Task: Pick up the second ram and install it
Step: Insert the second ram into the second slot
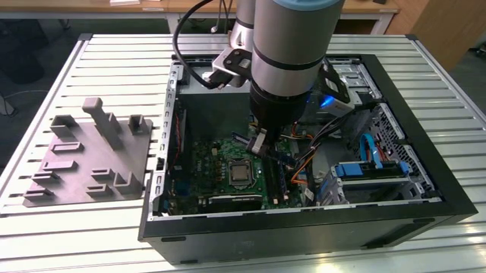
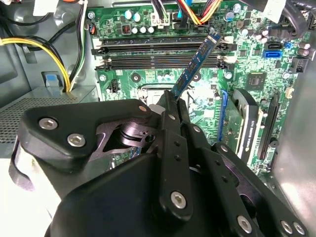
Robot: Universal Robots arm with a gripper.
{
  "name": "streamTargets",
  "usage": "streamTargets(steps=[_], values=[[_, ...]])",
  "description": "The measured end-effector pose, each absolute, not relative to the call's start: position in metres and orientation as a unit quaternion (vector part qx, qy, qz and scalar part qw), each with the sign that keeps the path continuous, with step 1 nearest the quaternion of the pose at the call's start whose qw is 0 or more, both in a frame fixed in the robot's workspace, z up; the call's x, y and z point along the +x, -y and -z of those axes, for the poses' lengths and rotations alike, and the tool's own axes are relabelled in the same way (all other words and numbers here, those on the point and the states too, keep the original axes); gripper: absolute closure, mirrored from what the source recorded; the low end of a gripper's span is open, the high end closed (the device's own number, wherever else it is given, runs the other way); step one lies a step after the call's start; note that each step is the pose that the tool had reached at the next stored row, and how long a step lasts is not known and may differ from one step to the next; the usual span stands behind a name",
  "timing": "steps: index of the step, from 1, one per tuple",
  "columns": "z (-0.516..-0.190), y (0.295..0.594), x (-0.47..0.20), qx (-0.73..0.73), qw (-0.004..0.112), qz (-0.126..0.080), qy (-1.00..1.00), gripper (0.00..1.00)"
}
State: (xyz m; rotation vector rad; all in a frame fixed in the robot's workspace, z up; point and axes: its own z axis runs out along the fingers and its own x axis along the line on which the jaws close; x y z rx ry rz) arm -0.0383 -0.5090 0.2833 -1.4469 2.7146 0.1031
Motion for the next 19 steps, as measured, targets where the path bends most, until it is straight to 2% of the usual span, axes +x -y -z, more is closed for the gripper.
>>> streamTargets(steps=[19], values=[[-0.283,0.509,-0.0383,-0.436,0.033,-0.032,-0.899,0.86]])
